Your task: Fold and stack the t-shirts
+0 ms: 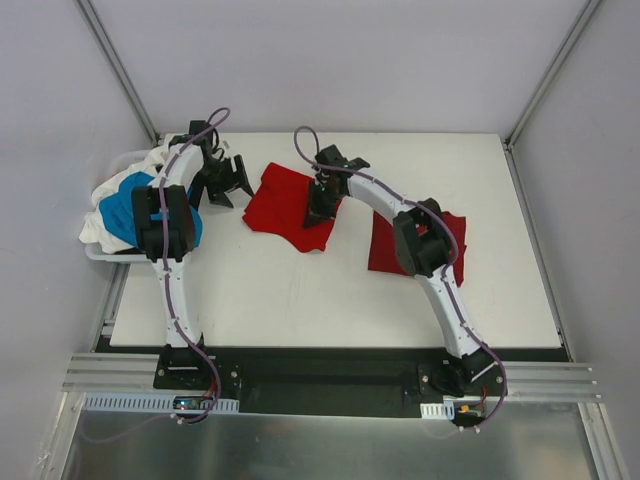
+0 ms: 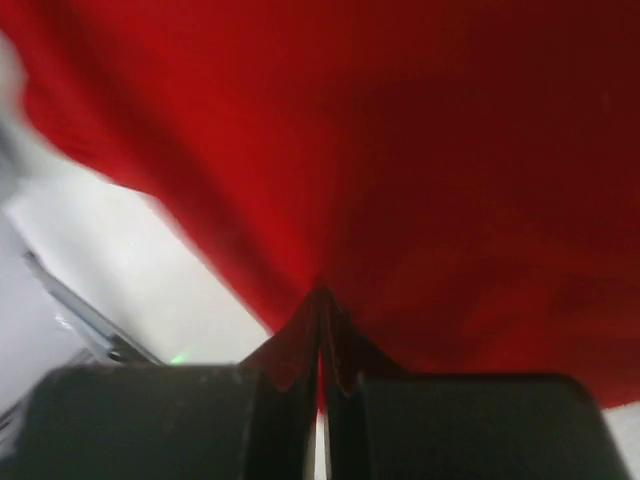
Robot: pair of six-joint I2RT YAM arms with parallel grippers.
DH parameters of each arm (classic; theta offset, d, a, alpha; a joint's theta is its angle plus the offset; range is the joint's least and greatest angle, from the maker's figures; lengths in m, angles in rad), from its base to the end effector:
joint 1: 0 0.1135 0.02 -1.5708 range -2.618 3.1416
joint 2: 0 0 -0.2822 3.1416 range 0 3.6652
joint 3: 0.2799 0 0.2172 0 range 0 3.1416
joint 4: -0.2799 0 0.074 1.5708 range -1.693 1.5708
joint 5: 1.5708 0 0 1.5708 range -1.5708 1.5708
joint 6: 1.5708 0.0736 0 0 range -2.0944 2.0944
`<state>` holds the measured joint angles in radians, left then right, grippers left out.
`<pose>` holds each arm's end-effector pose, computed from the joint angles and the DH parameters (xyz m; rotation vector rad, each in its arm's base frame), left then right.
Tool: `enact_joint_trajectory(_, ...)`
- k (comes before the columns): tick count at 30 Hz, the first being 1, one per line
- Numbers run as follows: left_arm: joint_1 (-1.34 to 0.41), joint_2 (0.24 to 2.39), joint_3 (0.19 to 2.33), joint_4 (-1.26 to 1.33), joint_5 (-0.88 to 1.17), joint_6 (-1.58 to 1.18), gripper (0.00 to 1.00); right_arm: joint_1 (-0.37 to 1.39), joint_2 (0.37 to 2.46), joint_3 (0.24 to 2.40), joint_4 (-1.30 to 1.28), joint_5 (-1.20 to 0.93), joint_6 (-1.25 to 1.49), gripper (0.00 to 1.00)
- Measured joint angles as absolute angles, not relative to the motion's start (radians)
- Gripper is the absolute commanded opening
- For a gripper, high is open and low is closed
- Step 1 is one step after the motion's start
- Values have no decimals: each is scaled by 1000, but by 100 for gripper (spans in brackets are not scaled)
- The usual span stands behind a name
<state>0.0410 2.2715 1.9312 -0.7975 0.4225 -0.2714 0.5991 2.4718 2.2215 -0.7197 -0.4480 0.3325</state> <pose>0.4788 -0.0106 0.1880 -0.2932 2.6780 -0.6413 0.4261 0.3295 0.1794 -0.5390 2.6088 0.9106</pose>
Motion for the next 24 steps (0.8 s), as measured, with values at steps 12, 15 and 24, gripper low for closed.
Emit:
enact_joint_trajectory(12, -141, 2241, 1930, -797, 331, -268, 68, 648, 2355, 1879, -635, -460, 354, 1)
enact_joint_trajectory(15, -200, 2219, 1935, -796, 323, -270, 66, 648, 2353, 1874, -631, -461, 355, 1)
enact_joint_trajectory(24, -234, 2090, 1802, -757, 324, -279, 66, 643, 2327, 1832, -616, -459, 353, 1)
